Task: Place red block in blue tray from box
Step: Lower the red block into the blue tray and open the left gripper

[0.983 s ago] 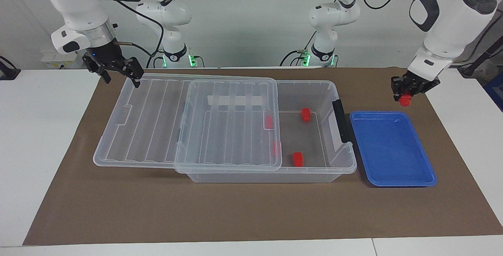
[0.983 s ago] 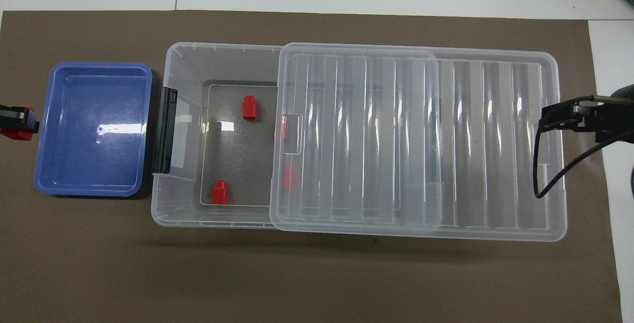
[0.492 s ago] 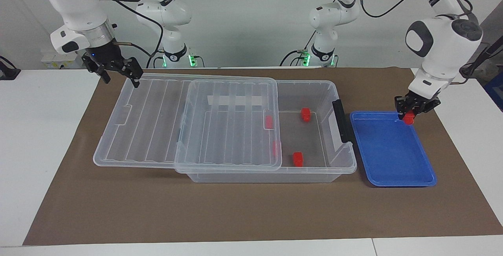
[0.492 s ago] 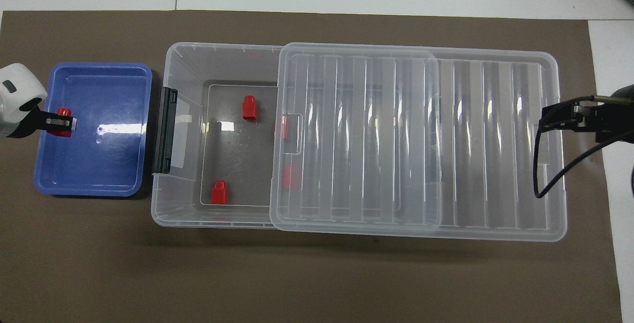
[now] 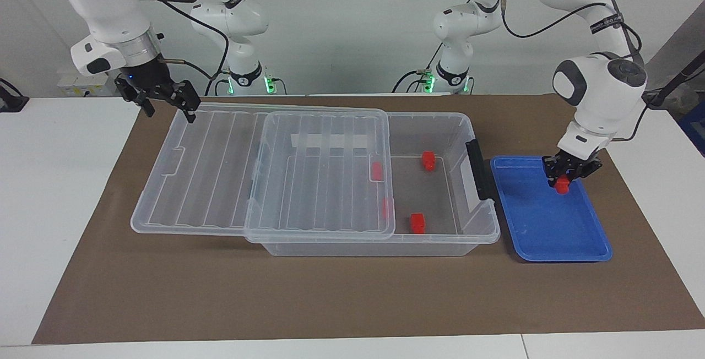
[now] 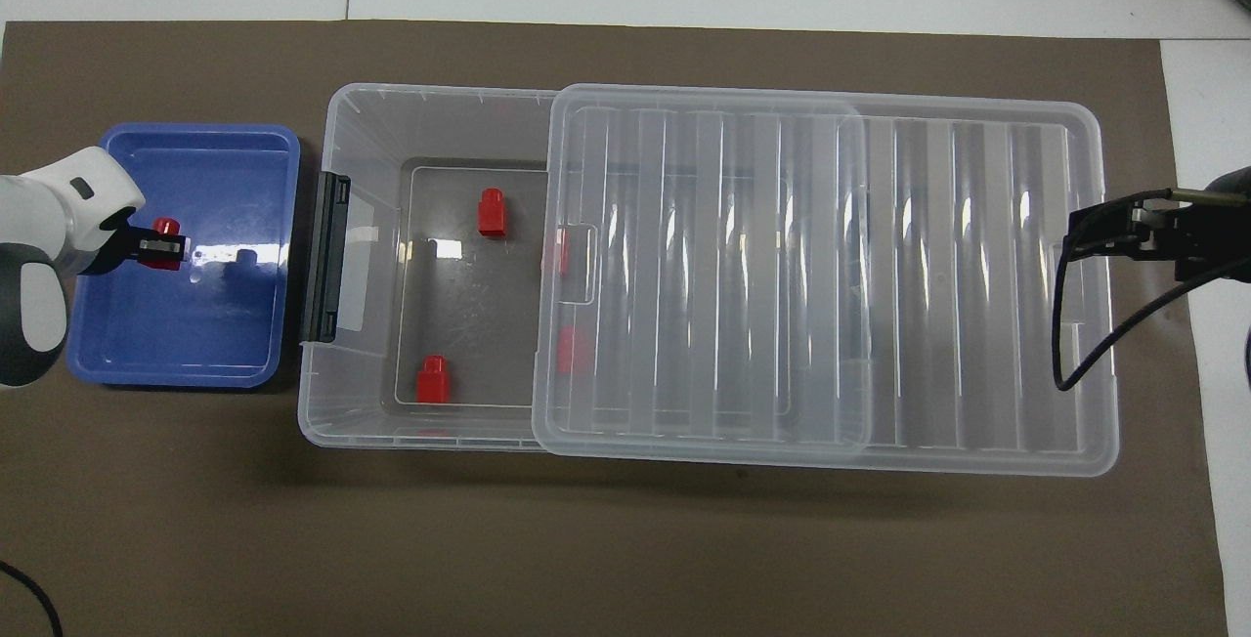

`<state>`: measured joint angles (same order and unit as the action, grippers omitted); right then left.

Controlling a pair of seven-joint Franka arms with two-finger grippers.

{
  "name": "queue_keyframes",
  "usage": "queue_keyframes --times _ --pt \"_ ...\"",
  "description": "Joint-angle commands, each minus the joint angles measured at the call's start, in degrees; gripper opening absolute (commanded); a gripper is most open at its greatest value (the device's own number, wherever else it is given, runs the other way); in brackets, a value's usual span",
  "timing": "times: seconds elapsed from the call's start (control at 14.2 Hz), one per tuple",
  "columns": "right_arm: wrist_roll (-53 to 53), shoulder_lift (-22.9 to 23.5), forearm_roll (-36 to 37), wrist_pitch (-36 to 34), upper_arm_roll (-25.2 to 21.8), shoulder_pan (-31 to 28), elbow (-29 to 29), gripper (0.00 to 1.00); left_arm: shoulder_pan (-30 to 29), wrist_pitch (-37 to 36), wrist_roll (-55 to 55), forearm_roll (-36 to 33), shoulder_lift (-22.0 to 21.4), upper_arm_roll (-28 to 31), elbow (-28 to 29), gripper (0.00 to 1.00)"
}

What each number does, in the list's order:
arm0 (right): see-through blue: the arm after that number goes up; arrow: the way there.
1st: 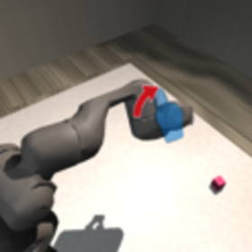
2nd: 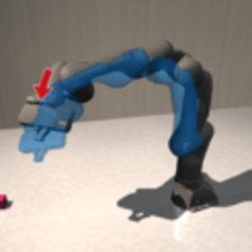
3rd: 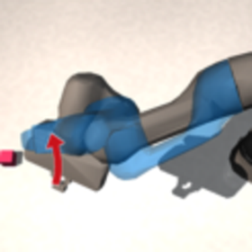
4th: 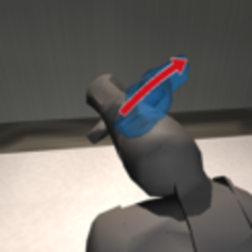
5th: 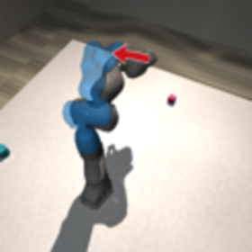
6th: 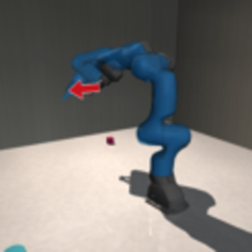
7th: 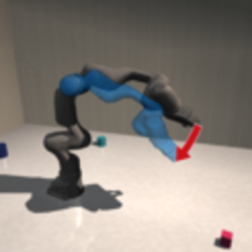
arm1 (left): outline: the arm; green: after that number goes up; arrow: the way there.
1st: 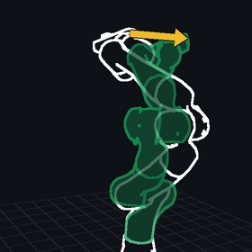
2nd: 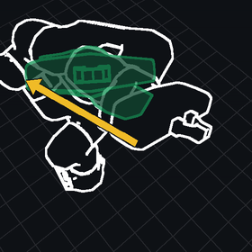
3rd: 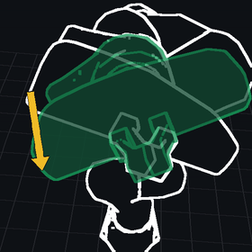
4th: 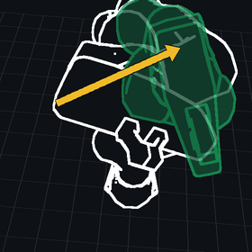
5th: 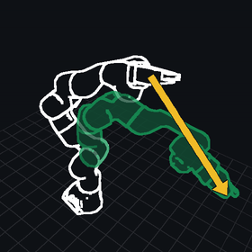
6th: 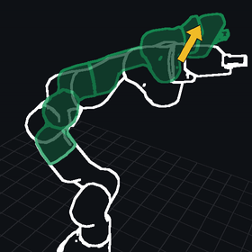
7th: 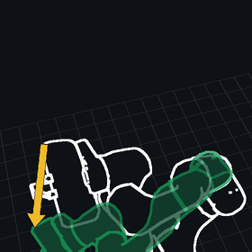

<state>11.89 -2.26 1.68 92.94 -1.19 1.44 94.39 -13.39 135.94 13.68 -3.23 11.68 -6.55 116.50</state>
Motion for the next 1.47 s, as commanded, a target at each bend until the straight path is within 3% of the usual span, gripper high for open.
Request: queue_keyframes --times 0.0,1.4 --pt "-0.7 -1.0 -0.4 0.4 -0.6 0.2 1.1 1.00 -0.8 2.0 0.6 5.6 -0.3 -0.3 1.4 0.00" --pt "-0.7 -1.0 -0.4 0.4 -0.6 0.2 1.1 1.00 -2.3 10.8 6.9 5.6 2.6 -0.1 6.8 0.00"
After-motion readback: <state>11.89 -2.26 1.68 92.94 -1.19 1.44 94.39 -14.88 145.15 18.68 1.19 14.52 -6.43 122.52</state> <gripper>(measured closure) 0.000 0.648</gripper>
